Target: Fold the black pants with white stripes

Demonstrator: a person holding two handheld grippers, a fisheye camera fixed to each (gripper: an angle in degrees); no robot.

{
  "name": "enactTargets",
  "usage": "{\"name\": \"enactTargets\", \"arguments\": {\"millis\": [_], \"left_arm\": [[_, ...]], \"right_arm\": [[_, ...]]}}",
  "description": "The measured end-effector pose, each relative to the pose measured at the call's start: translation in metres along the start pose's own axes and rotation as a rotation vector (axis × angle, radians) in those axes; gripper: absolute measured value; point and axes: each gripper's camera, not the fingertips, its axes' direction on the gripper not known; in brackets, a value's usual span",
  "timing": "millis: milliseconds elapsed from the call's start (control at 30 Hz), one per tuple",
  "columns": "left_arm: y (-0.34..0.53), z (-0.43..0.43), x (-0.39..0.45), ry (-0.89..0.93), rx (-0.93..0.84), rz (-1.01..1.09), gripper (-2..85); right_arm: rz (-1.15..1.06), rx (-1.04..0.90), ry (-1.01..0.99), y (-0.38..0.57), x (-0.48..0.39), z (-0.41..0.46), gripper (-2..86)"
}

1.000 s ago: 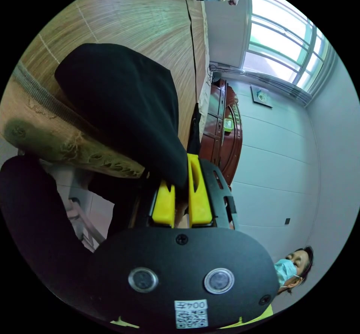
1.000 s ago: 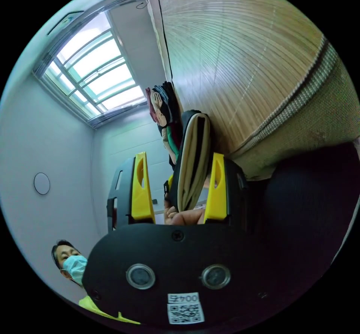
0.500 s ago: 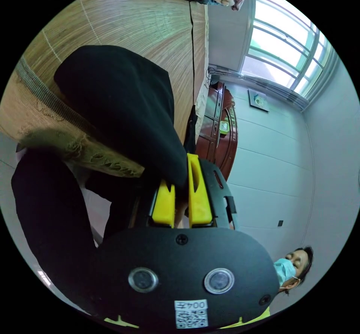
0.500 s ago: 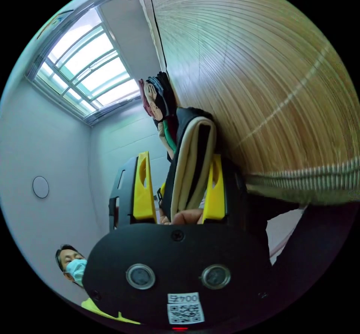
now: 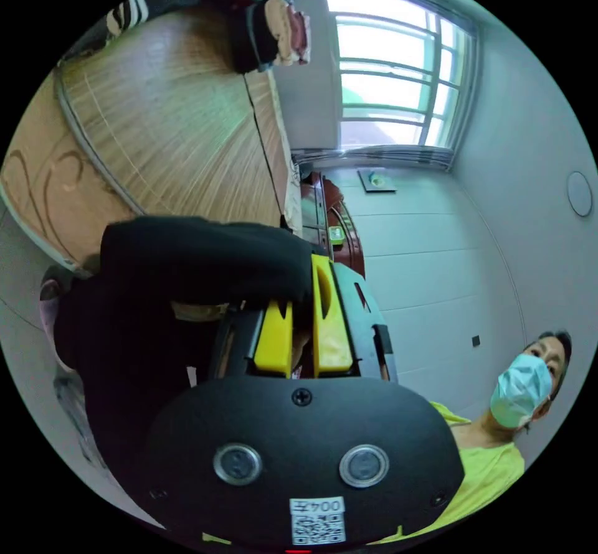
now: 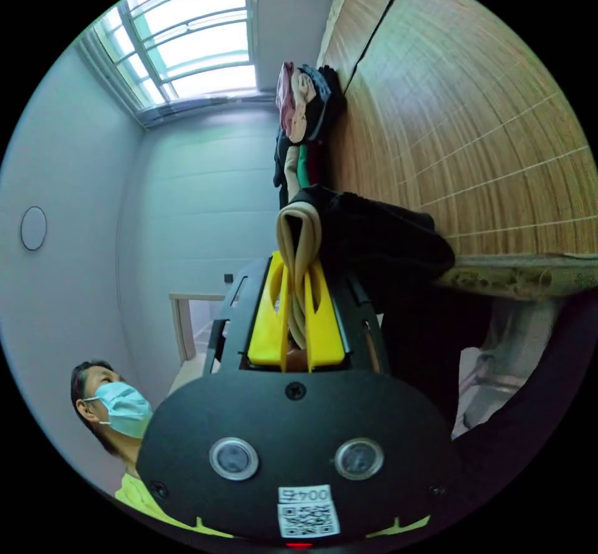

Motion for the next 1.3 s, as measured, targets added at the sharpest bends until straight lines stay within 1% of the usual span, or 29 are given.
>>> {"name": "enactTargets", "arguments": {"millis": [67,133,233,300,333,400,467,500,567,600,633,700,733,767,800,833,867,900,933,967,1033,1067,1100,1133,1200,1233,1267,1300], "left_arm": [[0.036,-0.026,0.029,-0.002,0.032,0.014,6.9],[0.053,-0.044,0.04,-0.002,0.053,-0.018,6.8],[0.049,-0.071,0.056,-0.021,0.086,-0.06,6.6],[0.026,-0.09,0.081,-0.044,0.116,-0.032,6.6],[0.001,-0.103,0.106,-0.06,0.123,0.008,6.6],[-0.043,-0.124,0.158,-0.083,0.127,0.095,6.5],[-0.105,-0.15,0.241,-0.119,0.09,0.258,6.5],[-0.119,-0.156,0.26,-0.135,0.077,0.294,6.6],[-0.17,-0.176,0.309,-0.255,0.028,0.371,6.6],[-0.182,-0.179,0.314,-0.278,0.005,0.379,6.6],[-0.206,-0.185,0.314,-0.327,-0.041,0.382,6.6],[-0.236,-0.191,0.287,-0.405,-0.092,0.331,6.7],[-0.253,-0.194,0.253,-0.492,-0.109,0.258,6.4],[-0.263,-0.197,0.209,-0.599,-0.098,0.158,5.9],[-0.266,-0.198,0.184,-0.656,-0.087,0.094,5.5],[-0.264,-0.2,0.137,-0.745,-0.035,-0.038,4.5],[-0.252,-0.197,0.1,-0.789,0.017,-0.11,3.9],[-0.246,-0.192,0.085,-0.805,0.028,-0.127,3.6],[-0.232,-0.185,0.064,-0.803,0.067,-0.125,3.2],[-0.219,-0.182,0.055,-0.755,0.131,-0.095,2.9],[-0.201,-0.181,0.054,-0.72,0.228,-0.063,2.4],[-0.19,-0.177,0.064,-0.739,0.291,-0.029,2.2],[-0.186,-0.173,0.071,-0.76,0.318,-0.011,2.1],[-0.179,-0.164,0.086,-0.816,0.36,0.03,1.9],[-0.178,-0.141,0.098,-0.911,0.345,0.069,1.7],[-0.182,-0.121,0.096,-0.968,0.284,0.088,1.6],[-0.184,-0.103,0.089,-1.027,0.226,0.081,1.6],[-0.183,-0.097,0.086,-1.061,0.217,0.064,1.5]], "right_arm": [[0.021,-0.05,0.041,0.004,-0.023,0.028,4.5],[0.055,-0.1,0.087,0.002,-0.036,0.063,4.5],[0.075,-0.168,0.128,-0.017,-0.055,0.132,4.5],[0.022,-0.2,0.11,-0.042,-0.088,0.195,4.3],[0.007,-0.196,0.097,-0.049,-0.1,0.21,4.3],[-0.125,-0.177,0.024,-0.076,-0.155,0.268,4.2],[-0.213,-0.14,-0.058,-0.089,-0.192,0.306,4.1],[-0.264,-0.118,-0.098,-0.095,-0.208,0.331,4.1],[-0.308,-0.095,-0.105,-0.1,-0.218,0.371,4.1],[-0.325,-0.079,-0.073,-0.099,-0.212,0.399,4.0],[-0.33,-0.075,-0.05,-0.098,-0.206,0.414,4.0],[-0.289,-0.098,0.055,-0.096,-0.159,0.477,4.1],[-0.264,-0.109,0.077,-0.095,-0.141,0.493,4.1],[-0.193,-0.144,0.119,-0.093,-0.102,0.525,4.1],[-0.083,-0.184,0.172,-0.09,-0.059,0.551,4.1],[-0.031,-0.203,0.19,-0.088,-0.039,0.561,4.1],[0.023,-0.234,0.18,-0.081,-0.008,0.575,4.1],[-0.002,-0.197,0.086,-0.076,0.003,0.575,4.1],[-0.003,-0.189,0.067,-0.074,0.005,0.576,4.1],[-0.024,-0.19,0.072,-0.074,0.001,0.578,4.0],[-0.059,-0.22,0.107,-0.078,-0.01,0.584,3.8],[-0.087,-0.226,0.133,-0.079,-0.02,0.587,3.7],[-0.147,-0.213,0.155,-0.075,-0.035,0.589,3.6],[-0.18,-0.205,0.165,-0.071,-0.043,0.59,3.6],[-0.244,-0.158,0.201,-0.048,-0.069,0.589,3.7],[-0.251,-0.142,0.215,-0.041,-0.071,0.589,3.7],[-0.254,-0.114,0.276,-0.029,-0.071,0.59,3.9],[-0.208,-0.092,0.335,-0.023,-0.062,0.59,4.1]]}}
